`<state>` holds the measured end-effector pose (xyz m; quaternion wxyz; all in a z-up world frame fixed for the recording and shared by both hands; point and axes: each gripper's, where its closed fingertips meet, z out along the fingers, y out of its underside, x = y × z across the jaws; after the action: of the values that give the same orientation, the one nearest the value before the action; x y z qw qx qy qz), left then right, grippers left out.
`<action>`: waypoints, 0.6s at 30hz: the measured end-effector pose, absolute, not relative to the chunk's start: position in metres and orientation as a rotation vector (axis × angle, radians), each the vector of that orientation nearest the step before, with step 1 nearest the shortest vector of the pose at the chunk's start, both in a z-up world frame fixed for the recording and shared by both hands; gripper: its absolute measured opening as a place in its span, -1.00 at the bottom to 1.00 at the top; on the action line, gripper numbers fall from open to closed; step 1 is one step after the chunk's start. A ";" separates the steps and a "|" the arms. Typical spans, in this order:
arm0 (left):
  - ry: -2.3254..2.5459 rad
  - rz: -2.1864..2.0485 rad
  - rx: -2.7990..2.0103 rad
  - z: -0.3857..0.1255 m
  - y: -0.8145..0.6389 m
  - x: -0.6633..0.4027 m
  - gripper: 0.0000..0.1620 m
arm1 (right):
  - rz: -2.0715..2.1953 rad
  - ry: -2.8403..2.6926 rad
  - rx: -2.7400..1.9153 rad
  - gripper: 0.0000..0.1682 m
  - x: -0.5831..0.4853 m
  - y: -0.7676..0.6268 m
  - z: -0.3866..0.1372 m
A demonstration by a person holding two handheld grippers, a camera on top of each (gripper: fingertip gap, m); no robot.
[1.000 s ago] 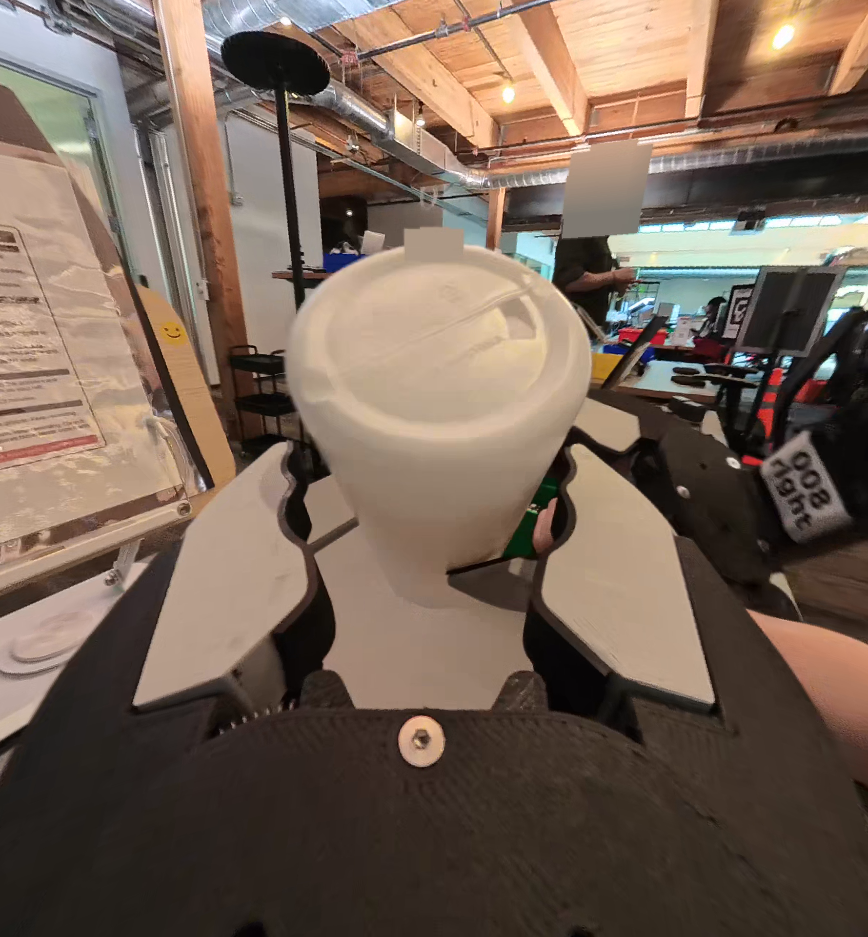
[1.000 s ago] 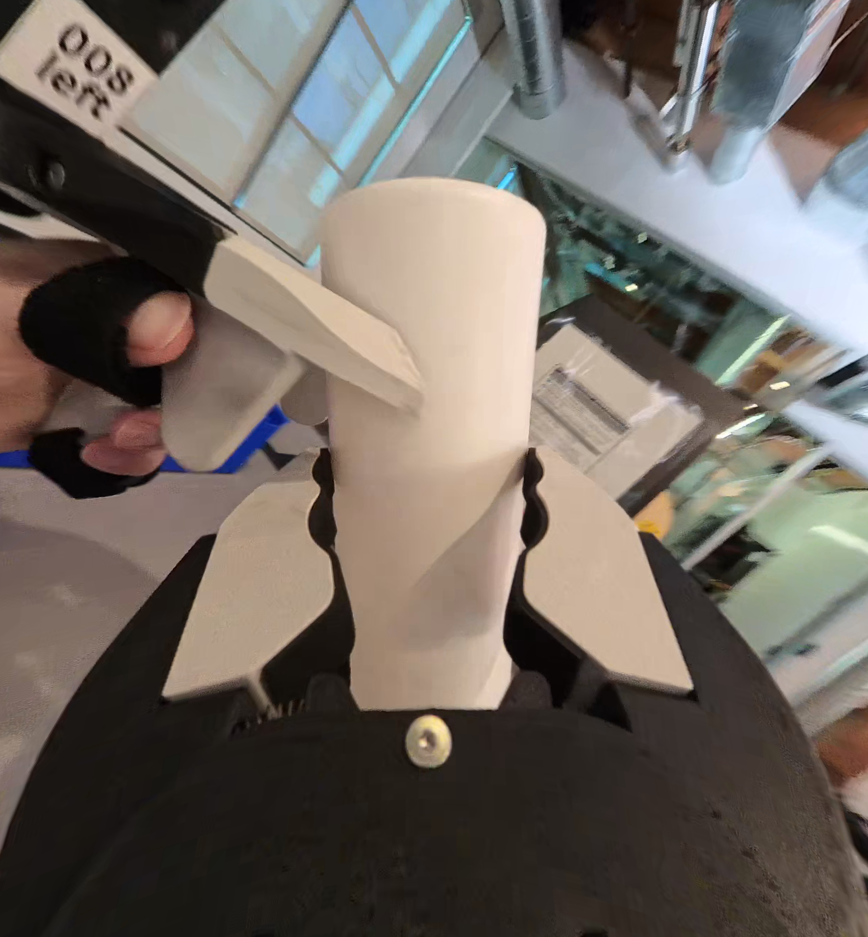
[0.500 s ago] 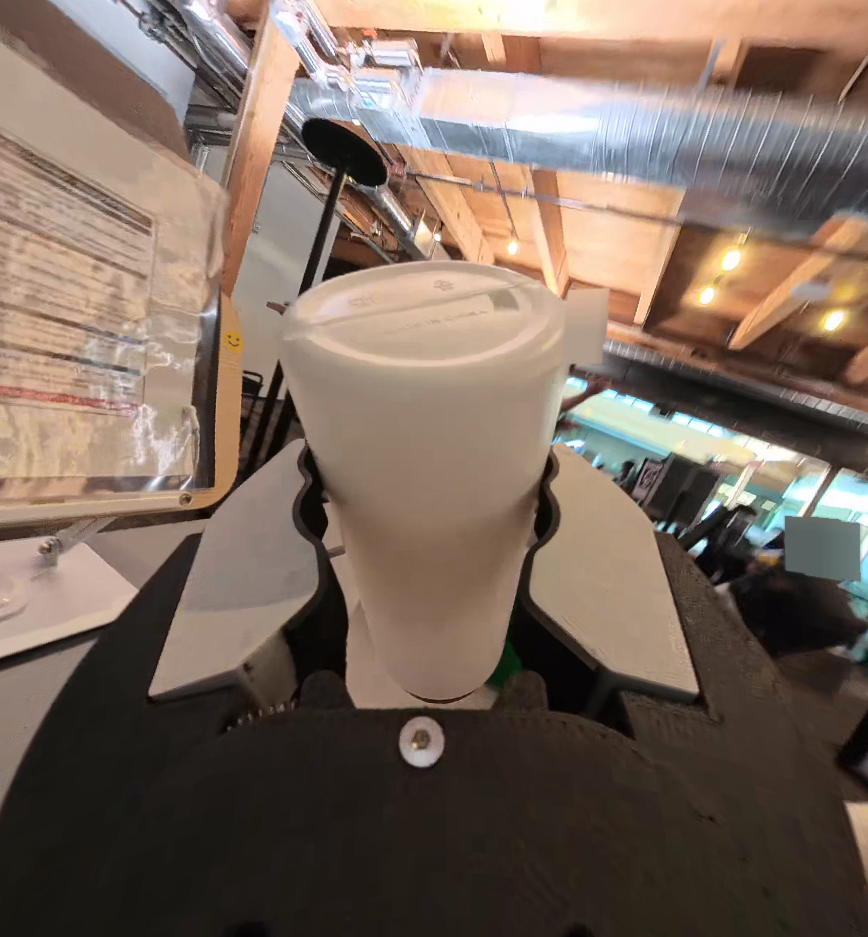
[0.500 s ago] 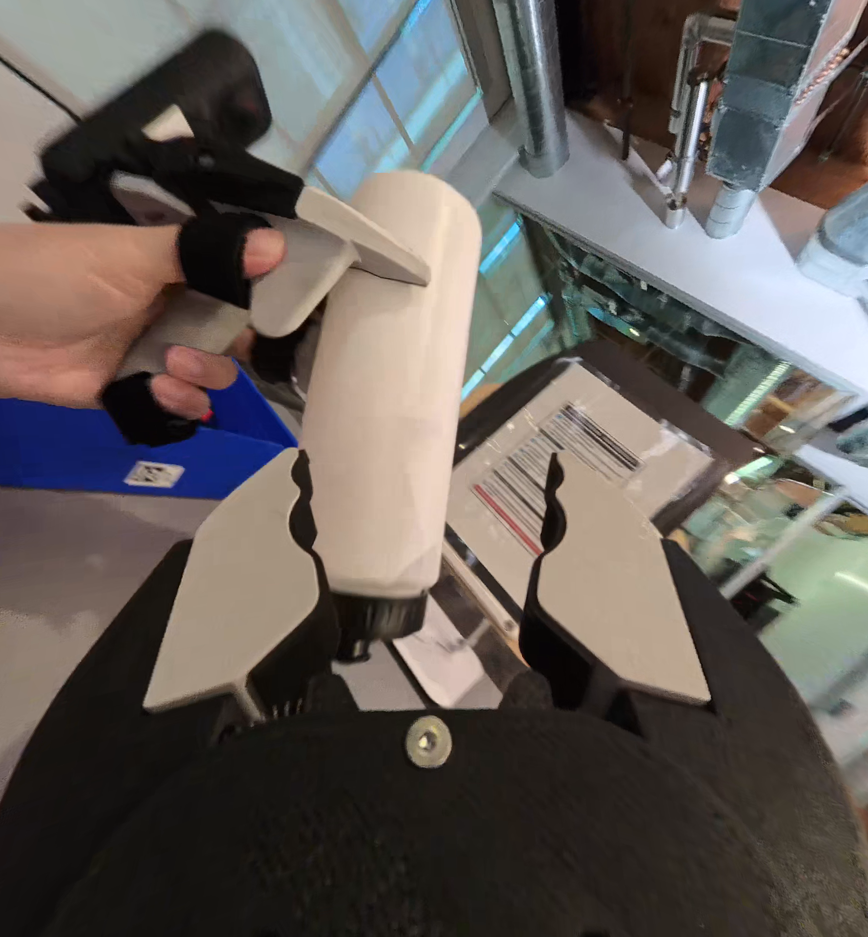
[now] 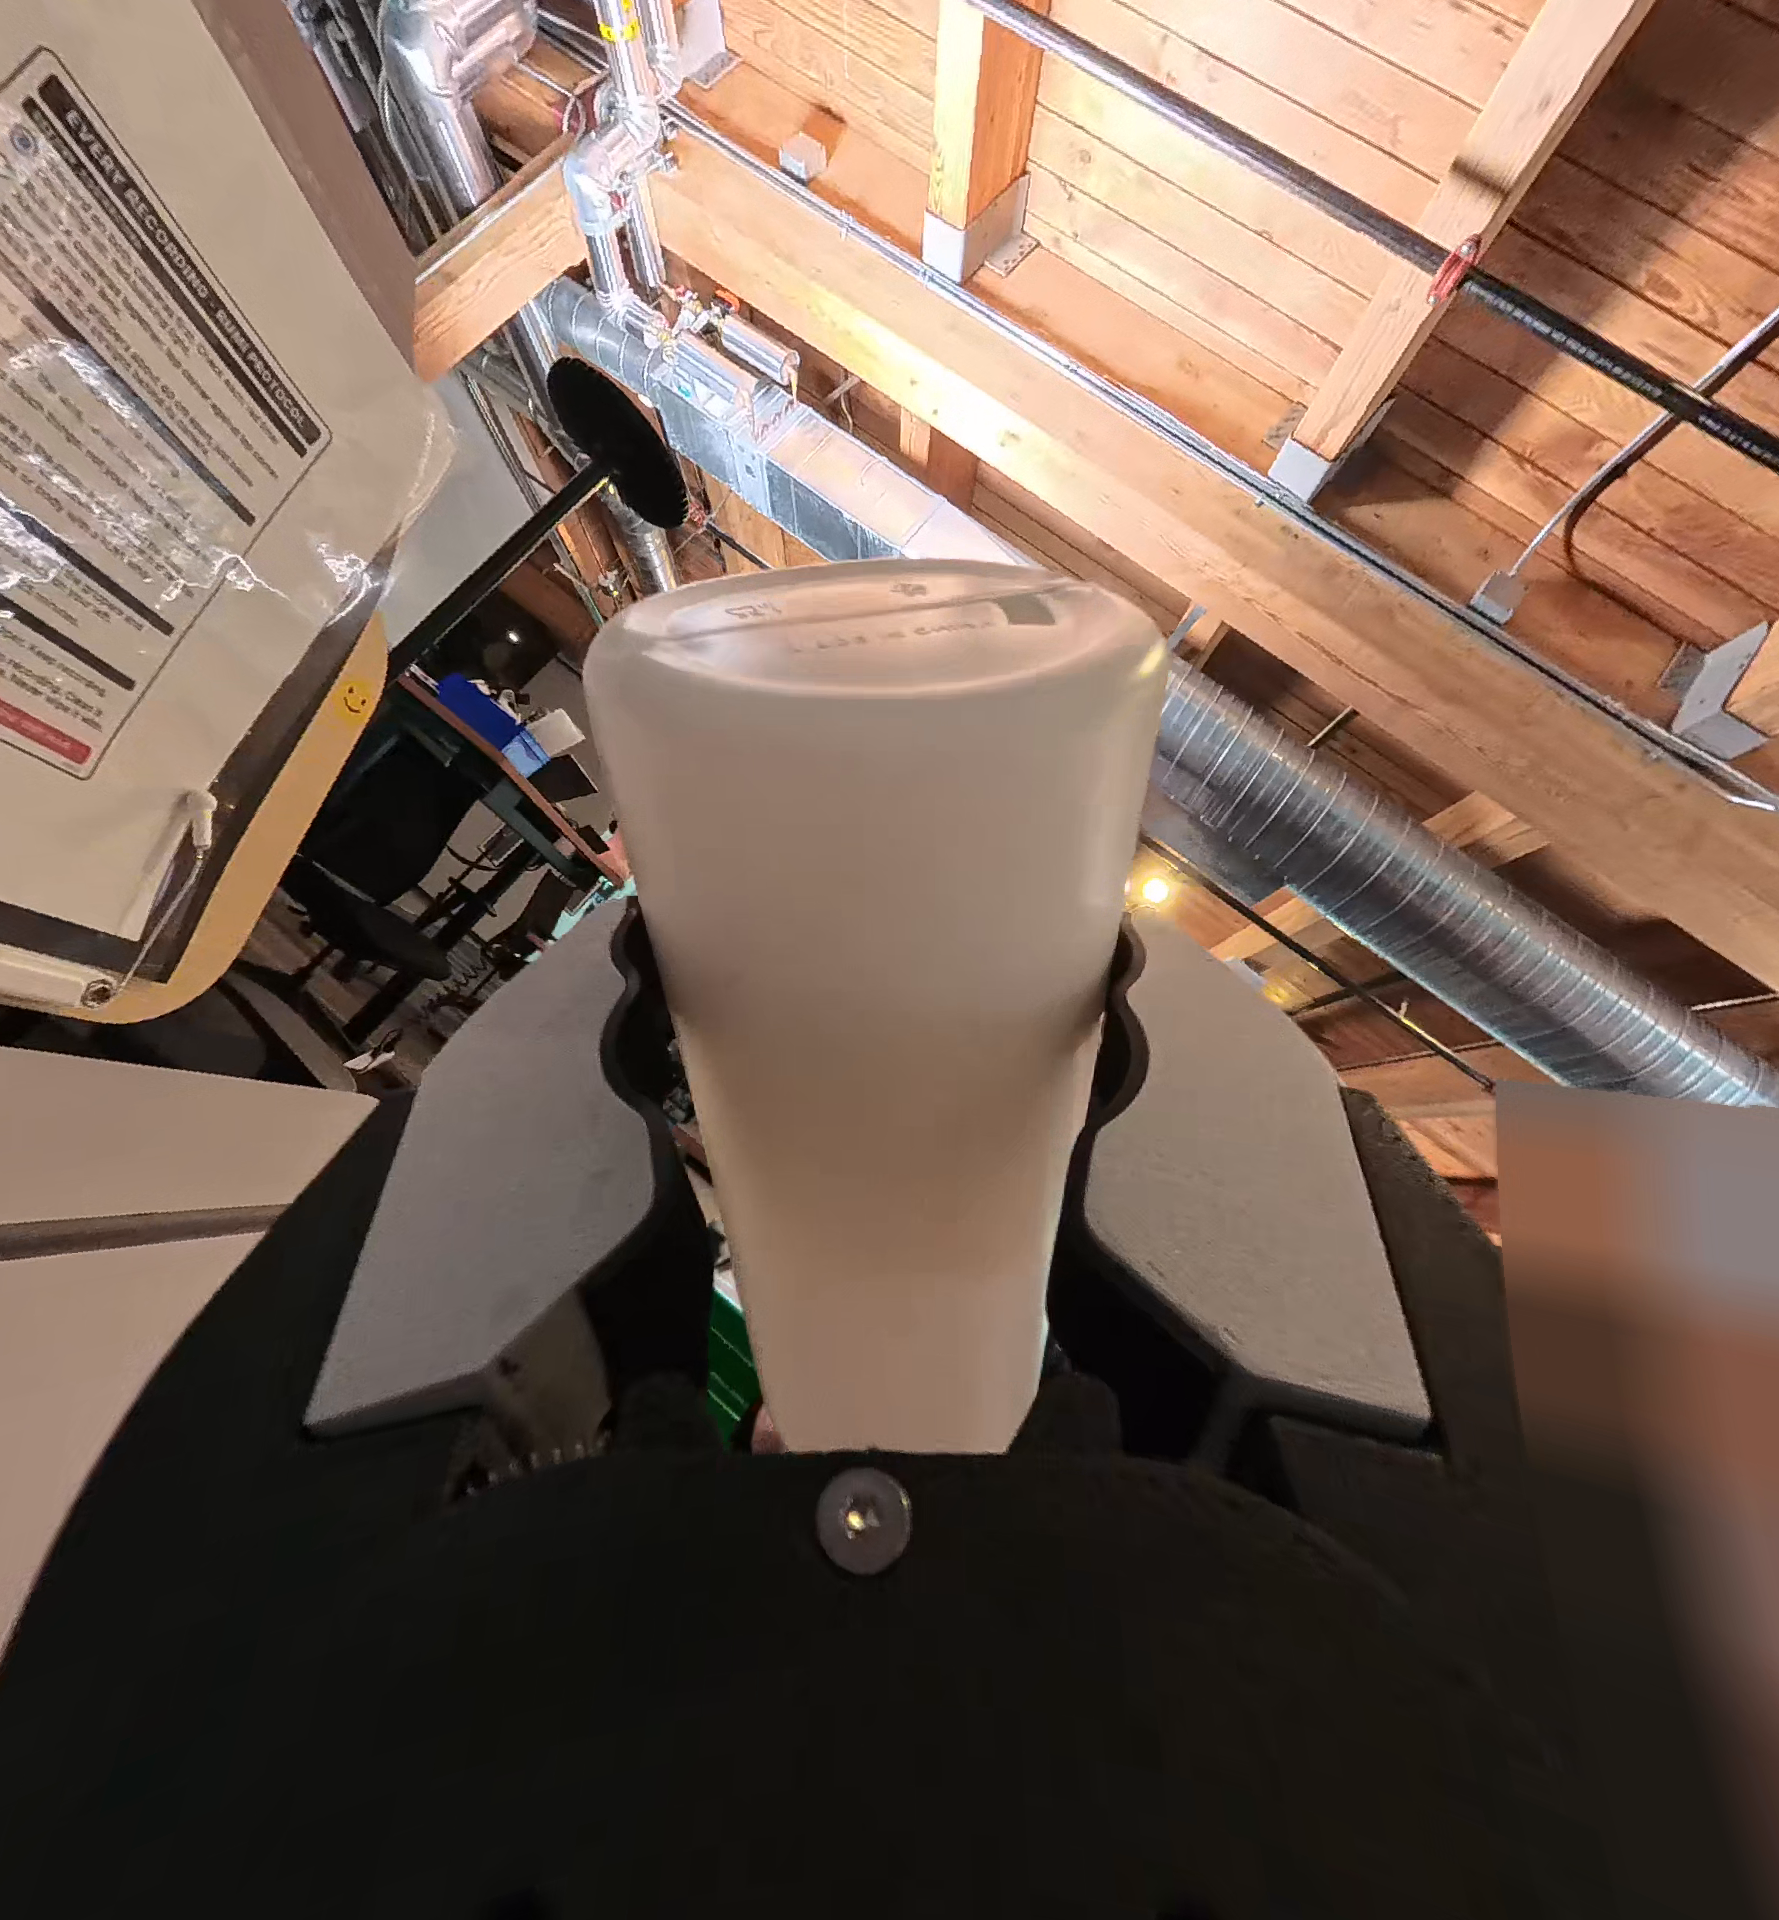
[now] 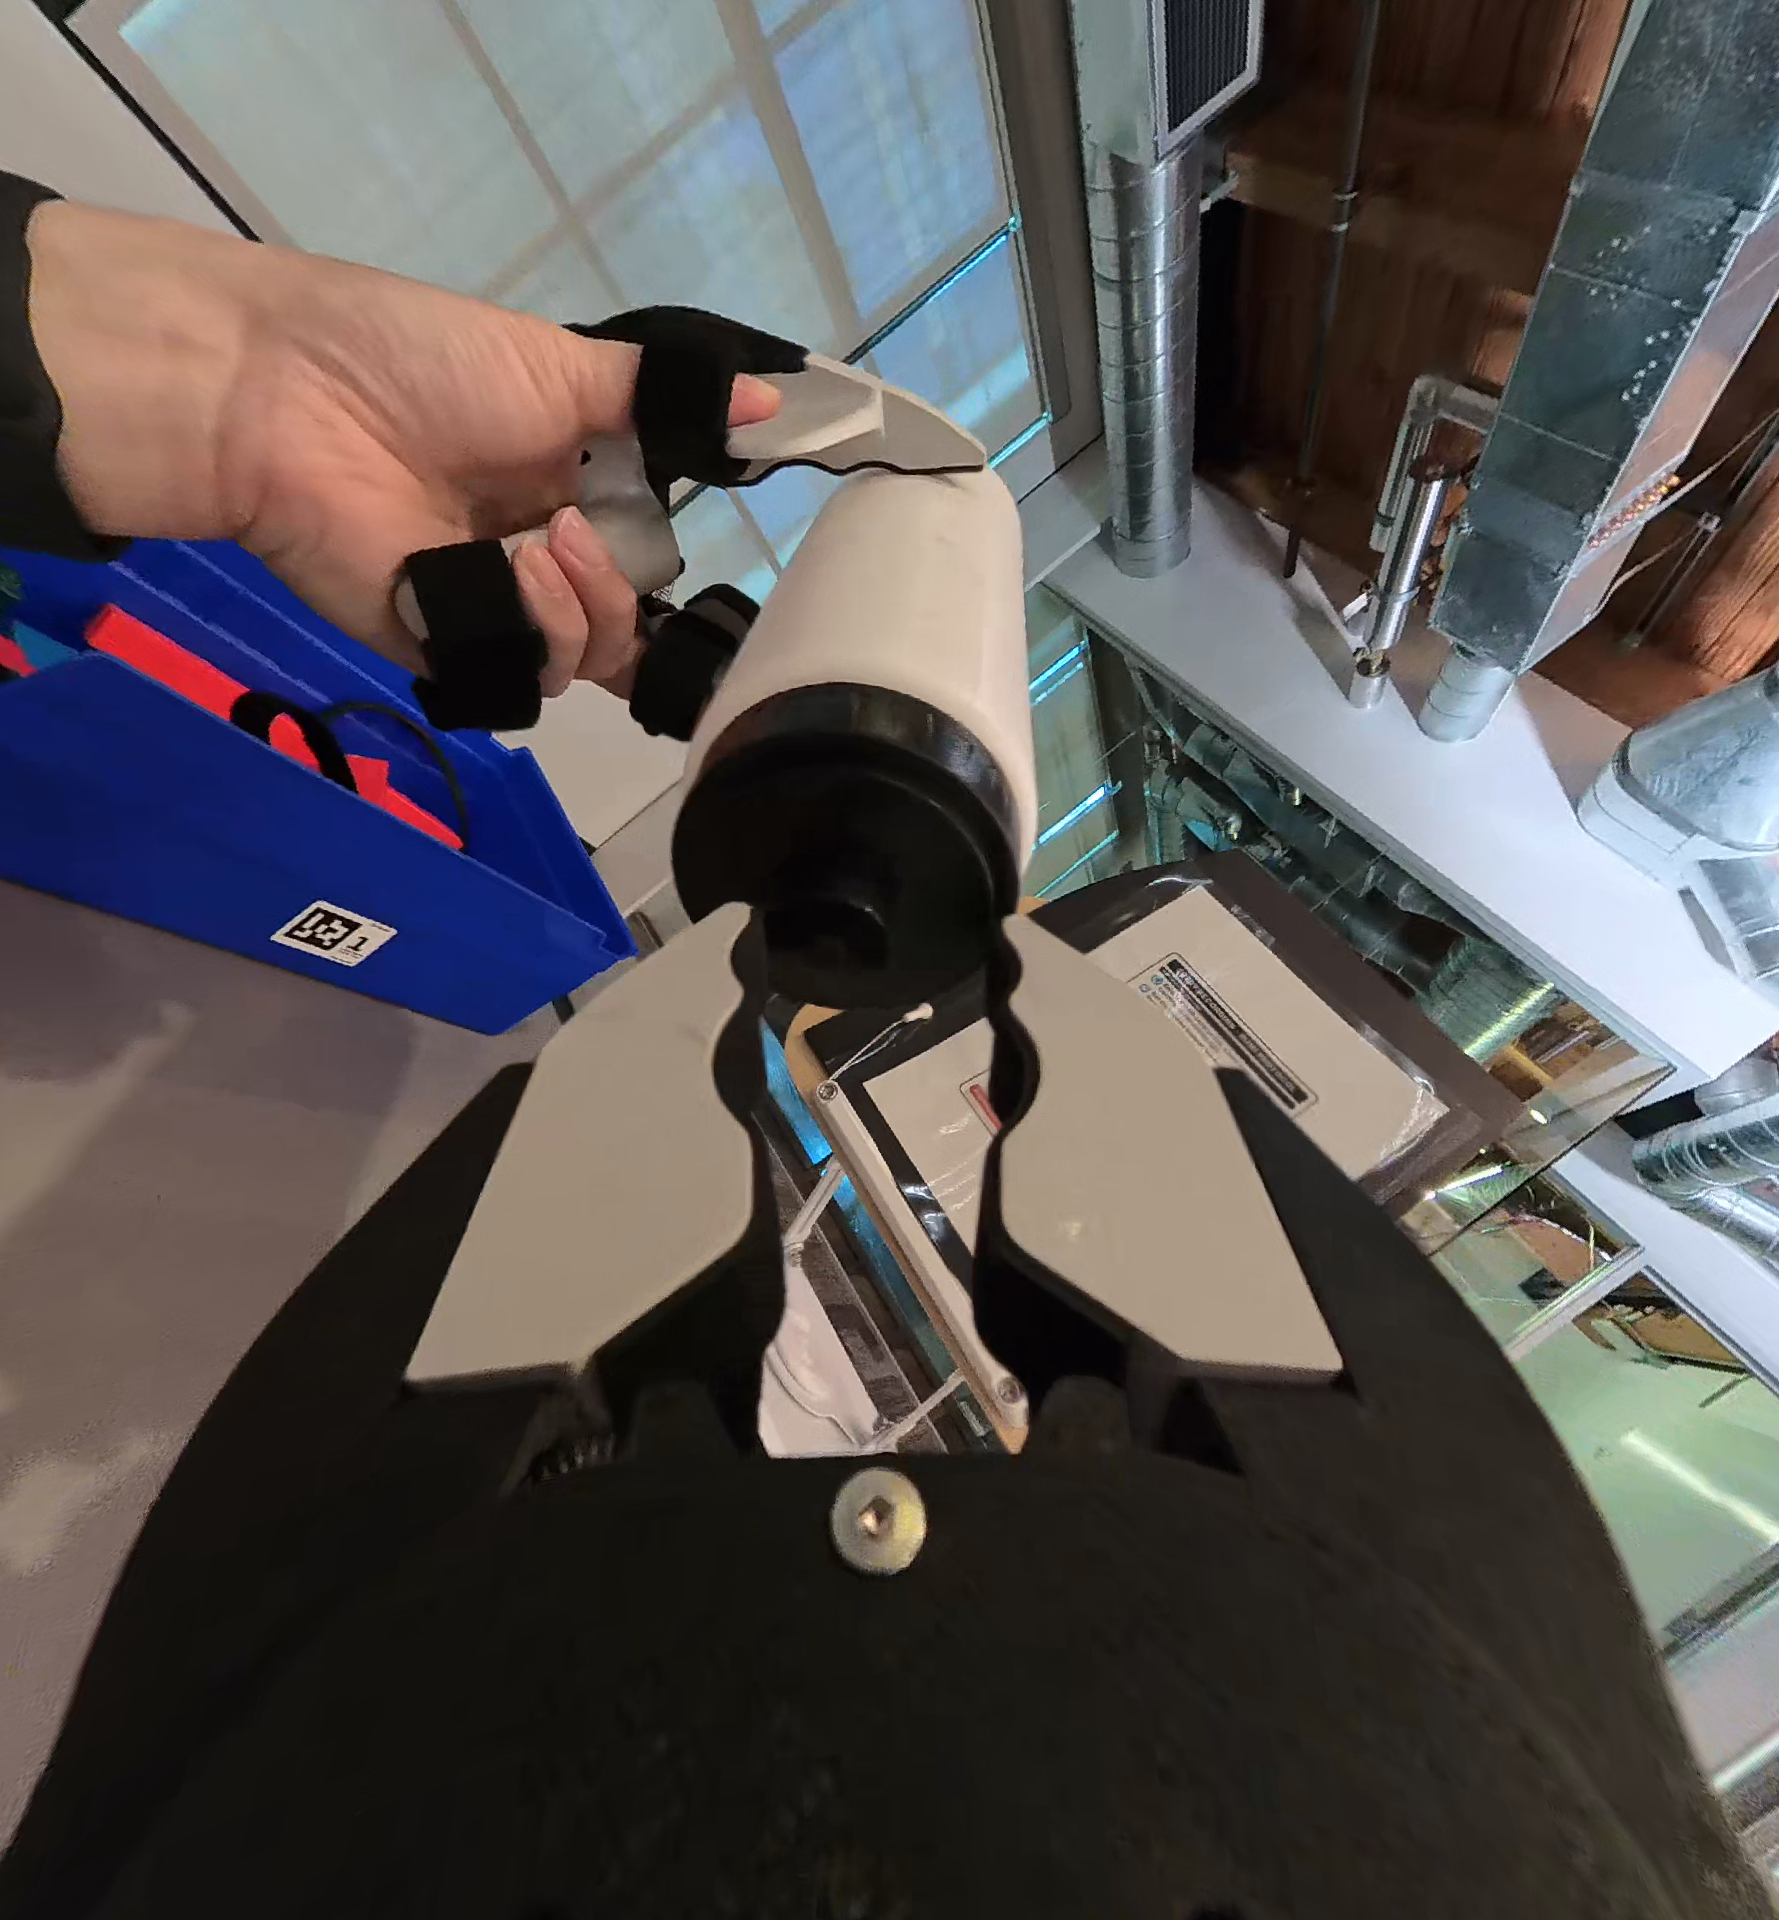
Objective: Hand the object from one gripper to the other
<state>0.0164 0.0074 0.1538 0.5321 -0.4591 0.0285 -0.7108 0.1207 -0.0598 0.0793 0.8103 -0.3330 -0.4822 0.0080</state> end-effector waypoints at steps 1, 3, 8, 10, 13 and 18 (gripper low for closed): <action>0.071 -1.701 -1.089 0.155 0.007 0.017 0.00 | 0.027 -1.017 -0.715 -0.59 0.121 -0.060 0.080; 0.065 -1.697 -1.079 0.155 0.006 0.017 0.01 | 0.058 -0.997 -0.738 -0.58 0.122 -0.058 0.081; 0.056 -1.744 -1.062 0.156 0.006 0.017 0.01 | 0.103 -0.980 -0.760 -0.72 0.125 -0.059 0.086; 0.044 -1.766 -1.054 0.155 0.007 0.017 0.01 | 0.102 -0.988 -0.756 -0.72 0.125 -0.060 0.087; 0.030 -1.810 -1.049 0.153 0.008 0.017 0.01 | 0.055 -1.015 -0.743 -0.73 0.126 -0.063 0.091; 0.075 -1.893 -1.059 0.151 0.007 0.023 0.02 | -0.024 -1.119 -0.822 -0.72 0.132 -0.066 0.099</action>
<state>0.0232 0.0074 0.1506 0.4670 -0.4314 0.0306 -0.7713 0.1318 -0.0663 0.0986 0.7684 -0.3788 -0.5158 -0.0110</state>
